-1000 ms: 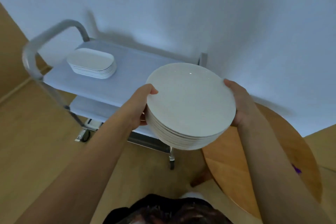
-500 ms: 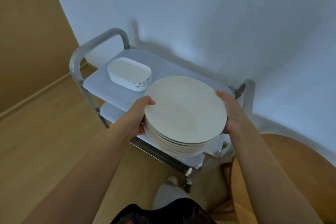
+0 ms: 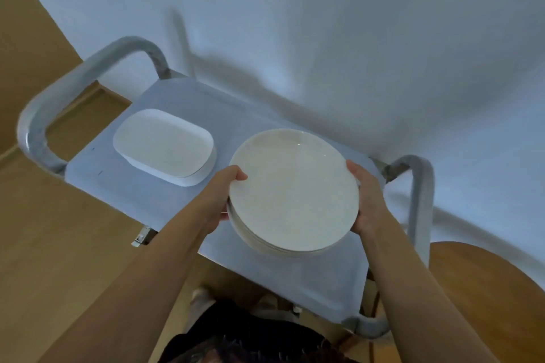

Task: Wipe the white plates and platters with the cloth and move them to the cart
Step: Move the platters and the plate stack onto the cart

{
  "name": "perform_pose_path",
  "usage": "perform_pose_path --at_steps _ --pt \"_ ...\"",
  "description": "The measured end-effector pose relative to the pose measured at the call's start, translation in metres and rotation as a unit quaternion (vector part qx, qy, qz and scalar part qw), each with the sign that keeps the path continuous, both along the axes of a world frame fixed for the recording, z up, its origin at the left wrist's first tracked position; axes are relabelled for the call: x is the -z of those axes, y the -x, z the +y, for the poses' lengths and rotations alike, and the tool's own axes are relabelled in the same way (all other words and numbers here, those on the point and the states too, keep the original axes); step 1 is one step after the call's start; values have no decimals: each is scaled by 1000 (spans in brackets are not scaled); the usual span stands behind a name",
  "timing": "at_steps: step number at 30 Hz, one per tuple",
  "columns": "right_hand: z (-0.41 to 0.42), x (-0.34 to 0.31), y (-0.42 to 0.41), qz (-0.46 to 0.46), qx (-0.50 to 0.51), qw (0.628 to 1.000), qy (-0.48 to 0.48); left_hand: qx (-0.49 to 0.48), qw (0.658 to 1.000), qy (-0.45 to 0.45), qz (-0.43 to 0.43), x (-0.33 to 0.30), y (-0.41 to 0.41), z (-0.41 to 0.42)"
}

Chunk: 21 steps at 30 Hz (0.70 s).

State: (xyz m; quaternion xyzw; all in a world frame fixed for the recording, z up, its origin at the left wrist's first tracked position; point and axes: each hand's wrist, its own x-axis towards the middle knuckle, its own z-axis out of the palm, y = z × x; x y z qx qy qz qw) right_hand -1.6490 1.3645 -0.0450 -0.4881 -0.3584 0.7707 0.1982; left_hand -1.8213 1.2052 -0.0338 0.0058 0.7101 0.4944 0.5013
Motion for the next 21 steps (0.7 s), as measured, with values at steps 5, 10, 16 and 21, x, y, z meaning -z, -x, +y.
perform_pose_path --at_steps 5,10,16,21 --pt "10 24 12 8 47 999 22 28 999 9 11 20 23 28" --pt "13 36 26 4 92 995 45 60 998 0 -3 38 45 46" --pt "15 46 39 7 131 990 58 73 997 -8 -30 51 63 62" --pt "13 55 46 2 154 986 69 86 996 12 -28 66 75 65"
